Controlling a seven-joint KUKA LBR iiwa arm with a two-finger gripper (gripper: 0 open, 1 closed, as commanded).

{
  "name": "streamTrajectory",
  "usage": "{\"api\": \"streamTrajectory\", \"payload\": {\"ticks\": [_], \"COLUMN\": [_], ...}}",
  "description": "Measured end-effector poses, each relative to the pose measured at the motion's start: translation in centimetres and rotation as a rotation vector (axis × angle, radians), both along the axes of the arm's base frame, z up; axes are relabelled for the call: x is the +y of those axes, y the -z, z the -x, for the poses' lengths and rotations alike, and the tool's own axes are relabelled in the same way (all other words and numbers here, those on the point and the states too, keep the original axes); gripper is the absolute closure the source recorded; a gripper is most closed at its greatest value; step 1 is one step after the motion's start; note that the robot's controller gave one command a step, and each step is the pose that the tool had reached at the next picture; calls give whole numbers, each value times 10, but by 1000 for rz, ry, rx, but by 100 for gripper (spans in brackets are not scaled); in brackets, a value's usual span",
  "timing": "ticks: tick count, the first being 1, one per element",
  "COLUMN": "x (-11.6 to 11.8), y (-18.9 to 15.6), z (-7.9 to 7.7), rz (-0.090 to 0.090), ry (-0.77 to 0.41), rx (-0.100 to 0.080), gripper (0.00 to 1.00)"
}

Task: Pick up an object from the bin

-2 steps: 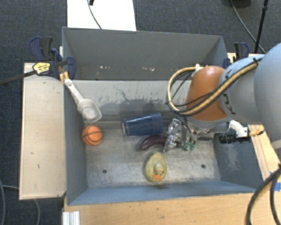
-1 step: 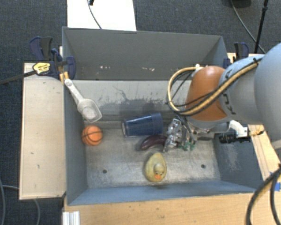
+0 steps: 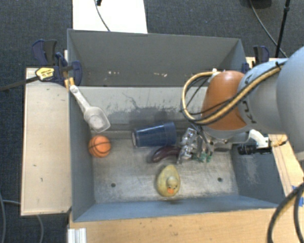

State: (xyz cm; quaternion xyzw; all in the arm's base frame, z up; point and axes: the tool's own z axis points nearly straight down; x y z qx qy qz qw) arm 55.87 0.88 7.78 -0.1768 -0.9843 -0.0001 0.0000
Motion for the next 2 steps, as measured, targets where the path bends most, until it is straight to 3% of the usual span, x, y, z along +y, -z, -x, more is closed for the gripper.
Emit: {"api": "streamTrajectory", "payload": {"ticks": [2], "x": [0], "y": [-26], "z": [0], "rz": [0], "ry": [-2], "rx": [-1], "gripper": [100]}}
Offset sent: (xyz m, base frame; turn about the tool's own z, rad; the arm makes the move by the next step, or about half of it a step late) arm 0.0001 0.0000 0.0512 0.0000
